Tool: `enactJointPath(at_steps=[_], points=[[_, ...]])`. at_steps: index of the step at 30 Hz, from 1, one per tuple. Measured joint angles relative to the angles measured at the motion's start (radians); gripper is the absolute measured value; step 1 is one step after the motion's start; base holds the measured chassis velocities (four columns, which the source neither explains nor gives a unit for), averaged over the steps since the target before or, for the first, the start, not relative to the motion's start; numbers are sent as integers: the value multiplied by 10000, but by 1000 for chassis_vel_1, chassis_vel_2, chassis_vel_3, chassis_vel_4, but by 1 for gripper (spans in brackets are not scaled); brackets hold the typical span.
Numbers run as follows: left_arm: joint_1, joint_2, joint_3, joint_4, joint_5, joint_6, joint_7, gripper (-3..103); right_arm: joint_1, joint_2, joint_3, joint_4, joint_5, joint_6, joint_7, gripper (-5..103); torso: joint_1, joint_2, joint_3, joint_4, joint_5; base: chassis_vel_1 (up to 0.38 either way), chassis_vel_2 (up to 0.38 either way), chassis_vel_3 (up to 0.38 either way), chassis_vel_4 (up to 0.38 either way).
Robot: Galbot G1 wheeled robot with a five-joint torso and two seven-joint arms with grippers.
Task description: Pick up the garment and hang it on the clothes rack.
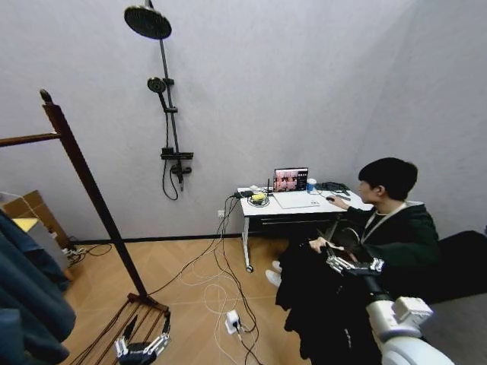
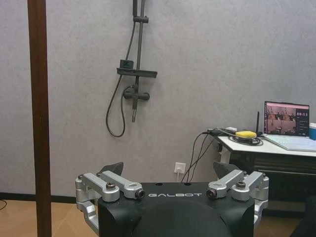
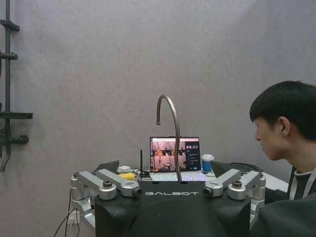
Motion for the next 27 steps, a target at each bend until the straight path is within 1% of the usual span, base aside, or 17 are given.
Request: enactJointPath(at_steps=[1, 4, 8, 10, 16, 17, 19, 20, 21, 22, 25, 27], points=[[1, 0, 0, 0, 0, 0, 0, 100, 6, -21, -30, -1, 74, -104, -8, 100, -8, 3, -2, -2, -6, 16, -30, -32, 57], [3, 0, 0, 0, 0, 0, 1, 100, -58, 66, -102, 80, 86, -184, -9, 100, -25, 13, -8, -5, -5, 61, -80, -64, 37], [4, 0, 0, 0, 0, 0, 1, 100, -268, 389, -157, 188, -70, -203, 23, 100, -25, 13, -8, -8, -5, 55, -67, -71, 61], [3, 0, 0, 0, 0, 0, 1, 100, -295, 476, -165, 50, -289, -116, 31, 100, -21, 11, -6, -5, -6, 0, 0, 0, 0], [1, 0, 0, 0, 0, 0, 1, 100, -162, 492, -197, -190, -479, 10, 65, 100, -6, 5, -2, -3, -6, 0, 0, 0, 0], [1, 0, 0, 0, 0, 0, 1, 100, -137, 515, -234, -267, -522, 59, 66, 90, -5, 5, -2, -5, -4, 0, 0, 0, 0], [1, 0, 0, 0, 0, 1, 1, 100, -135, 526, -254, -300, -553, 84, 67, 90, -5, 4, -2, -5, -4, 0, 0, 0, 0], [1, 0, 0, 0, 0, 0, 1, 100, -135, 530, -260, -313, -566, 97, 67, 85, -5, 5, -2, -4, -4, 0, 0, 0, 0], [1, 0, 0, 0, 0, 1, 1, 100, -141, 536, -278, -358, -654, 149, 71, 74, -7, 5, -2, -4, -5, 0, 0, 0, 0], [1, 0, 0, 0, 0, 1, 1, 100, -141, 536, -278, -358, -654, 149, 71, 74, -7, 5, -2, -4, -5, 0, 0, 0, 0], [1, 0, 0, 0, 0, 0, 1, 100, -150, 560, -282, -461, -1120, 383, 225, 57, -9, 6, -3, -4, -5, 0, 0, 0, 0], [1, 0, 0, 0, 0, 1, 1, 100, -143, 567, -284, -478, -1184, 411, 250, 57, -9, 6, -3, -5, -5, 0, 0, 0, 0]])
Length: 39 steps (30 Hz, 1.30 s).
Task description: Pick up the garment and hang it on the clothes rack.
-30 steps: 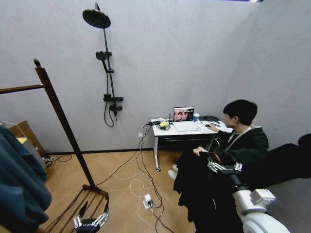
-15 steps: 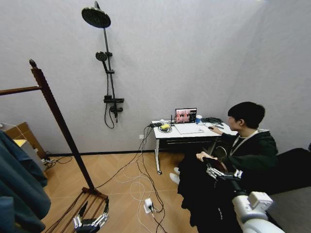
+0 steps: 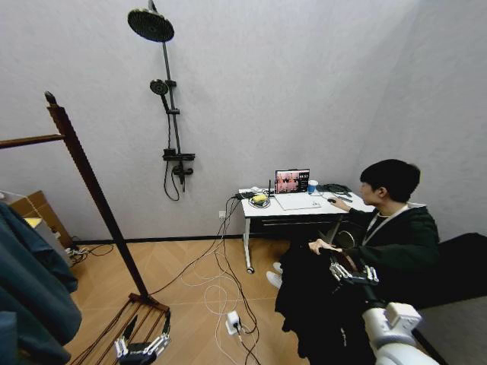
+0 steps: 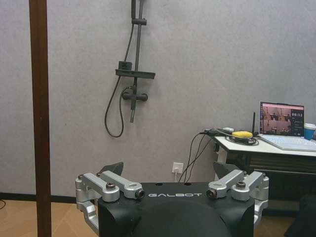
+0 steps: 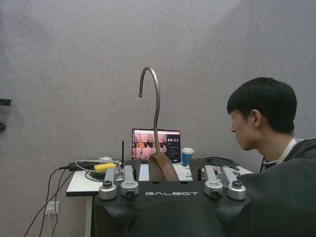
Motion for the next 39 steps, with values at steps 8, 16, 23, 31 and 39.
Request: enactJointPath(at_steps=[8, 16, 23, 31, 39], points=[[0, 0, 0, 0, 0, 0, 0, 100, 123, -5, 11, -186, -523, 333, 159, 25, 0, 0, 1, 3, 0, 0, 0, 0, 0], [1, 0, -1, 0, 0, 0, 0, 100, 145, 27, 103, -300, -882, 616, 253, 10, 0, 0, 1, 1, 2, 0, 0, 0, 0], [0, 0, 0, 0, 0, -1, 0, 100, 340, -6, 144, -431, -1185, 950, 210, 10, 0, 0, 1, 0, 1, 0, 0, 0, 0], [0, 0, 0, 0, 0, 0, 0, 100, 437, -62, 163, -453, -1169, 1096, -148, 10, 0, 0, 0, 0, 0, 0, 0, 0, 0], [0, 0, 0, 0, 0, 0, 0, 100, 725, -132, -224, -549, -285, 1329, -914, 10, 0, 0, 0, 0, 0, 0, 0, 0, 0]])
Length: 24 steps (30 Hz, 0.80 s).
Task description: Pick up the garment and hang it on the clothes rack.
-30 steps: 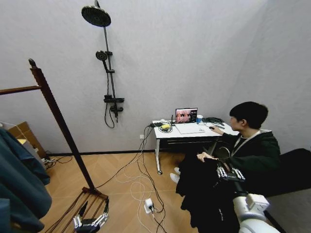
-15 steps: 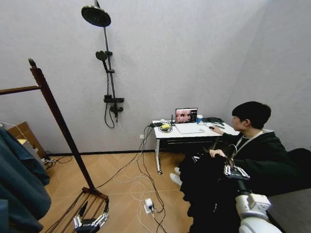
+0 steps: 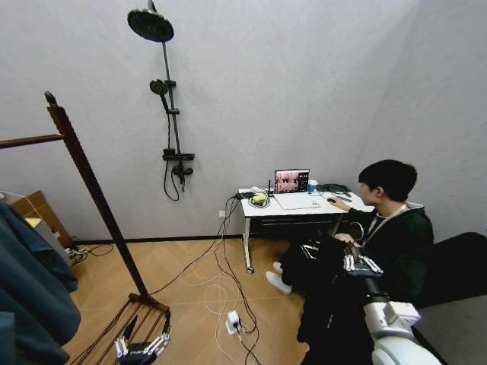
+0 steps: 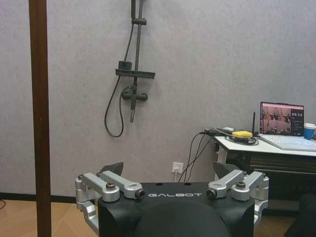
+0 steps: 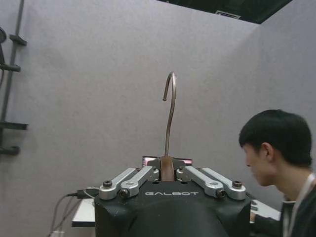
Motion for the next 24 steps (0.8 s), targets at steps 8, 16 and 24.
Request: enactJointPath(at_steps=[8, 16, 24], points=[[0, 0, 0, 1, 0, 0, -1, 100, 806, -560, -220, -58, 1286, 126, -680, 10, 0, 0, 0, 2, -1, 0, 0, 0, 0], [0, 0, 0, 0, 1, 0, 0, 100, 1169, -457, -529, -239, 1567, 50, -761, 10, 0, 0, 0, 0, 0, 0, 0, 0, 0], [0, 0, 0, 0, 0, 0, 0, 100, 1219, -400, -821, -250, 1539, 54, -900, 10, 0, 0, 0, 0, 0, 41, 38, 41, 46]])
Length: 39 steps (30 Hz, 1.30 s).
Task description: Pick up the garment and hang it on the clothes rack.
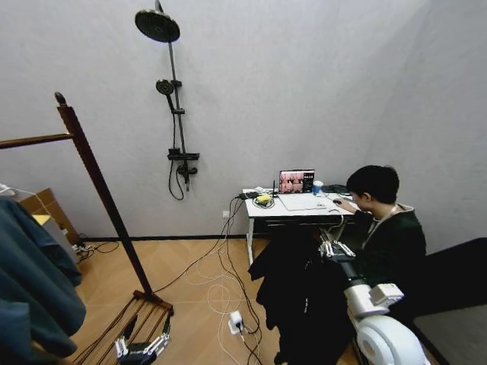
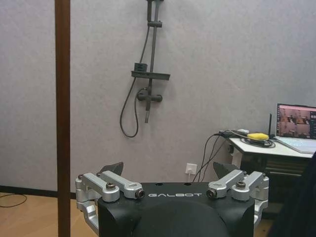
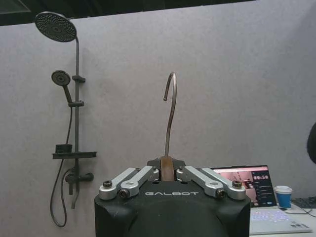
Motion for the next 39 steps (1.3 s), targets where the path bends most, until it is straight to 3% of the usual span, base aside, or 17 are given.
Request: enactJointPath(at_steps=[39], points=[[0, 0, 0, 0, 0, 0, 0, 100, 1714, -1324, -769, -359, 673, -587, -271, 10, 0, 1, 0, 2, 1, 119, 117, 120, 107]])
